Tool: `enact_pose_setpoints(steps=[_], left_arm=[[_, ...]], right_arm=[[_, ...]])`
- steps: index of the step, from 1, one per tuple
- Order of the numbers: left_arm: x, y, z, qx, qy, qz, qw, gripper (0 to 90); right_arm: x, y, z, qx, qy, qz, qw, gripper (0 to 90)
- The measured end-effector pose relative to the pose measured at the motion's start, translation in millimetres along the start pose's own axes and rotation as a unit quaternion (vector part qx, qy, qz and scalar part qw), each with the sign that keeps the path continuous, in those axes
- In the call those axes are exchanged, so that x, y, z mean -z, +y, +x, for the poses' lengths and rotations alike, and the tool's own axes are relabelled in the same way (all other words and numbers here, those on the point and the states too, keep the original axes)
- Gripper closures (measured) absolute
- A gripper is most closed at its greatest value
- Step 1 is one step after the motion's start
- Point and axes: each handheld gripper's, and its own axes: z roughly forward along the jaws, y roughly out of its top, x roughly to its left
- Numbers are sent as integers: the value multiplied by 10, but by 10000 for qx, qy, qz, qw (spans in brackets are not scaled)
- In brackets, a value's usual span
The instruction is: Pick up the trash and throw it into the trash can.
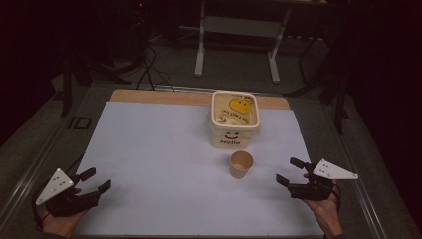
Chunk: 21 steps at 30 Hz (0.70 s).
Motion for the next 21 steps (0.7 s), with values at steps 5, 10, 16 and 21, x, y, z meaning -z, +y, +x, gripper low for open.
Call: enact_pose_setpoints(steps=[5,10,16,21], left_arm=[[-4,1,-10,-23,-38,16,10000,295],[1,-6,-3,-4,-38,22,10000,295],[-4,-9,-5,7,-57,22,10000,295],[-2,-9,-6,10,-64,32,10000,295]], right_arm=[[-121,158,13,111,129,-4,9999,155],[-277,294,9,169,285,23,9994,154],[-393,464,-4,347,463,46,9983,176],[-446,610,-35,442,586,101,9972,176]])
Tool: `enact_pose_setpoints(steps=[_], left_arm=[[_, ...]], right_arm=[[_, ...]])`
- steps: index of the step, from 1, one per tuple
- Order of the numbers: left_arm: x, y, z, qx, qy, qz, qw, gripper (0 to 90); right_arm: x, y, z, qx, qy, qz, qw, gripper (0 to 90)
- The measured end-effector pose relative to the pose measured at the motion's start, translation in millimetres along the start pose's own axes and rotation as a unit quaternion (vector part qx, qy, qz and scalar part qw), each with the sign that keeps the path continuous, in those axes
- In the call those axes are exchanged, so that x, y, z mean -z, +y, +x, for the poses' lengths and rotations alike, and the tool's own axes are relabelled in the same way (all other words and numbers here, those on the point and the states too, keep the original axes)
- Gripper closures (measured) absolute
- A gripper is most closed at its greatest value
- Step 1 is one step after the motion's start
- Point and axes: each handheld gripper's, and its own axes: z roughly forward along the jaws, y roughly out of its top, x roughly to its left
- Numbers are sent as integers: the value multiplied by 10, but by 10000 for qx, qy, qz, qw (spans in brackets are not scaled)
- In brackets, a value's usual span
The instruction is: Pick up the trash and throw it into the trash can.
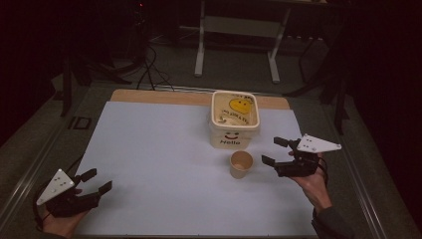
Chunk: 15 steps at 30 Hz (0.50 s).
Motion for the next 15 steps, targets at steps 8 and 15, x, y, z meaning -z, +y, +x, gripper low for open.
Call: enact_pose_setpoints(steps=[8,15], left_arm=[[3,-4,3,25,2,1,10000,295],[13,-11,8,43,15,0,10000,295]], right_arm=[[-115,181,-81,106,131,238,9996,162],[-291,295,-125,73,179,550,9983,140]])
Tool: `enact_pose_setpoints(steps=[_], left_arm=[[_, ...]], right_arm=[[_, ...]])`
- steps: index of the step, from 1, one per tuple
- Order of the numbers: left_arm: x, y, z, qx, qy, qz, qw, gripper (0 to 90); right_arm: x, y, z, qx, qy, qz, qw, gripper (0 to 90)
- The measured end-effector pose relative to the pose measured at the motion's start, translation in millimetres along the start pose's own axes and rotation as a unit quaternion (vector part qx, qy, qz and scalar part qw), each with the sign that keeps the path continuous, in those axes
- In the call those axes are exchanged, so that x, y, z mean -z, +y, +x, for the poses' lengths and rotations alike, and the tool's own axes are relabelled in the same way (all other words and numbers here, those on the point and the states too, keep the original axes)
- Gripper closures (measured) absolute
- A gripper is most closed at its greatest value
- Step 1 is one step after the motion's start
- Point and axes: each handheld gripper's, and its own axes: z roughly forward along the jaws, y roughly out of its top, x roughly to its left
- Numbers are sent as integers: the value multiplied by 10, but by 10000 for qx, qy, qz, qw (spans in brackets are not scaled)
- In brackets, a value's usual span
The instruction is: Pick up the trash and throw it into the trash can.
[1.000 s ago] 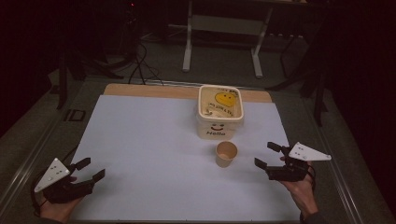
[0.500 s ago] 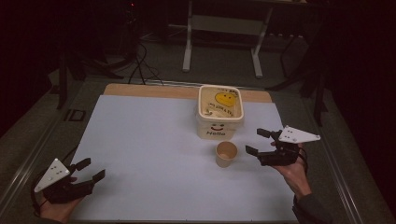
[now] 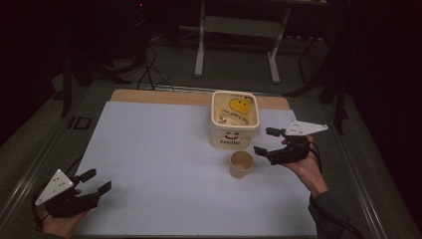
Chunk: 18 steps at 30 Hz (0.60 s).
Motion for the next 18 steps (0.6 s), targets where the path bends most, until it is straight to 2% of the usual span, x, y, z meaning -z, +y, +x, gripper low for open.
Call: enact_pose_setpoints(steps=[8,18], left_arm=[[6,-4,4,20,-29,-1,10000,294],[10,-9,4,25,-23,-3,10000,294]], right_arm=[[-175,145,-33,9,79,359,9993,139],[-313,342,-65,40,169,880,9960,139]])
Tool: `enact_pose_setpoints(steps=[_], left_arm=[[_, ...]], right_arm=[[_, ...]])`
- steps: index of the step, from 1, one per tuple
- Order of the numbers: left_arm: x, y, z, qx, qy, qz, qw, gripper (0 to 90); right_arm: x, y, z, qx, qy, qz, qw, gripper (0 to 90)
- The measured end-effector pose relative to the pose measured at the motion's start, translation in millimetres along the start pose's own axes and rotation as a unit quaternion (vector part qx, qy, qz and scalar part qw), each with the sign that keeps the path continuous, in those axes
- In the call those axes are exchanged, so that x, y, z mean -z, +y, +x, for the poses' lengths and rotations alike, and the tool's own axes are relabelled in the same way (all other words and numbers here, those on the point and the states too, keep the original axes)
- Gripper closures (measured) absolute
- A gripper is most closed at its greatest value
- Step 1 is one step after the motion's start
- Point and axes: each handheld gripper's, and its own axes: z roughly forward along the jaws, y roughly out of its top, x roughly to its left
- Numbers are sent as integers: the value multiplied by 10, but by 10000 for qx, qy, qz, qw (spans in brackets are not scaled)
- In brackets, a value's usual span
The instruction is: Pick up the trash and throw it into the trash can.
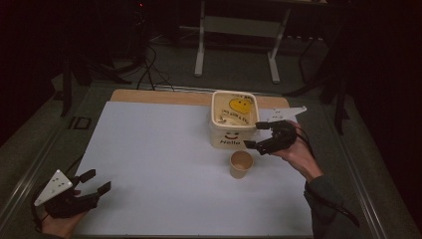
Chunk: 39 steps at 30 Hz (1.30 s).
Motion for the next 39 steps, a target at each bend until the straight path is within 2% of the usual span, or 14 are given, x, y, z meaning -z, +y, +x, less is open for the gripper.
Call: enact_pose_setpoints(steps=[6,10,16,23,26,27,34,39], left_arm=[[-2,-3,0,3,2,9,10000,295],[1,-3,0,4,-2,3,10000,294],[3,-6,1,16,-5,-9,10000,294],[1,-9,3,28,-4,-5,10000,294],[2,-10,3,28,-16,-6,10000,294],[2,-10,3,31,-22,-10,10000,294],[2,-14,4,41,-24,-6,10000,294],[2,-13,3,39,-17,-2,10000,294]], right_arm=[[-31,122,-9,76,32,298,9995,135],[-71,199,0,199,11,615,9979,133],[-153,283,15,306,-34,1111,9933,132],[-213,377,37,336,-34,1448,9889,128],[-234,420,51,298,-51,1614,9864,127],[-252,445,59,303,-70,1729,9844,127],[-293,508,66,189,-69,2026,9790,126],[-334,528,74,95,-106,2344,9720,119]])
